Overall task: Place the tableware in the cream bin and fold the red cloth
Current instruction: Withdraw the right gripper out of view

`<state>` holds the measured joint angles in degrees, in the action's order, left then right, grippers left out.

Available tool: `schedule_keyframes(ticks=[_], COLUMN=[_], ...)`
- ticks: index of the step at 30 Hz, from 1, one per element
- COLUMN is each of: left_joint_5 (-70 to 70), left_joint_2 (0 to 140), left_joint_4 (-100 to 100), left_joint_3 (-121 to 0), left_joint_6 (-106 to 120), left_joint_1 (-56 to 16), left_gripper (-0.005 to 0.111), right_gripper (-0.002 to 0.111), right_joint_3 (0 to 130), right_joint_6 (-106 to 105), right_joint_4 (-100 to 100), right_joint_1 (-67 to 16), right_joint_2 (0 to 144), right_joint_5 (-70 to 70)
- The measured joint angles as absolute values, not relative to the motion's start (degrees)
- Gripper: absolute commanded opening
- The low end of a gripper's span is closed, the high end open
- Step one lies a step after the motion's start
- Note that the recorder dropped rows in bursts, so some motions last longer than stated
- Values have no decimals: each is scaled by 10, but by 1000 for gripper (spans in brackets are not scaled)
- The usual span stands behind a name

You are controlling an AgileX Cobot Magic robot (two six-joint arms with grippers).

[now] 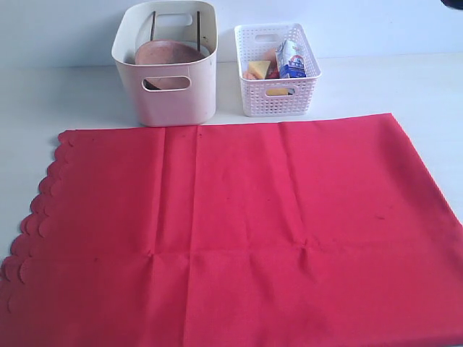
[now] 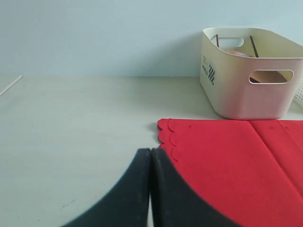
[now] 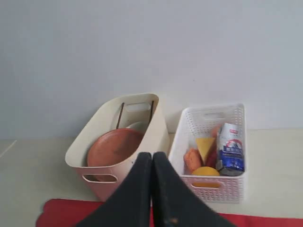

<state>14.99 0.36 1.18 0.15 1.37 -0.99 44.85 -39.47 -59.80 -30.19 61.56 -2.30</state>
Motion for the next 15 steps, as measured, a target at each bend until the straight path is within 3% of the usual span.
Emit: schedule_keyframes(ticks=[15], left_joint_5=[150], left_joint_2=[4], left_joint_4=[12], left_joint_3=[1], left_joint_6=[14], left_joint_1=[-10], left_gripper=[3], right_gripper=[0], right_joint_3=[200], right_joint_6=[-400], right_joint_4=[-598], right_joint_1=[-302], right_joint_2=[500], right_joint_5=[148])
